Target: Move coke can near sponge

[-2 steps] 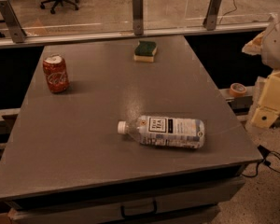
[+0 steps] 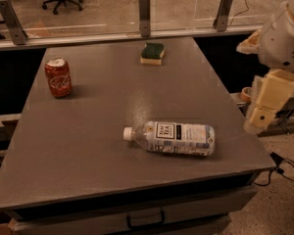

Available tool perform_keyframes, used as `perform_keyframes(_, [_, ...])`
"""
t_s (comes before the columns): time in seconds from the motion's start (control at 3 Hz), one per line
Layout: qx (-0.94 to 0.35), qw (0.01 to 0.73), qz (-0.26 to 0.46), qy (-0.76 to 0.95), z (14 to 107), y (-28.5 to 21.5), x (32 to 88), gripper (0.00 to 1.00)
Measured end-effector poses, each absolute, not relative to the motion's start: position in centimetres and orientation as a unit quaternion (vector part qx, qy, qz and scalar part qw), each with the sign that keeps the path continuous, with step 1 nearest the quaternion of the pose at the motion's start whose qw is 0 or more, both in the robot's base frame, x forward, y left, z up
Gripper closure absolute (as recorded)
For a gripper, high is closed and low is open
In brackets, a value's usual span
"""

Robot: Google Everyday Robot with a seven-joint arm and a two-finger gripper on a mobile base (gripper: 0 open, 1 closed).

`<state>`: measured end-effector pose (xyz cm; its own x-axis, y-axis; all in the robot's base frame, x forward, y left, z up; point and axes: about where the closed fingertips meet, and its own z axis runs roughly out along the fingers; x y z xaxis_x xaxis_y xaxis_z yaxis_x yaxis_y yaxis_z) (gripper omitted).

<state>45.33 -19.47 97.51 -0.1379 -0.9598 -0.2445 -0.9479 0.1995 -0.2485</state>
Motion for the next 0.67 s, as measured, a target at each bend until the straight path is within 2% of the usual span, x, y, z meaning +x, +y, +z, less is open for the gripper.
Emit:
perform_keyframes(0.33, [-0.677,0.212,0.015,0.704,98.2,-14.2,48.5,0.00])
perform_keyframes(0.67, [-0.724,0.261,0.054,0.637,100.3,-6.3,51.0,0.00])
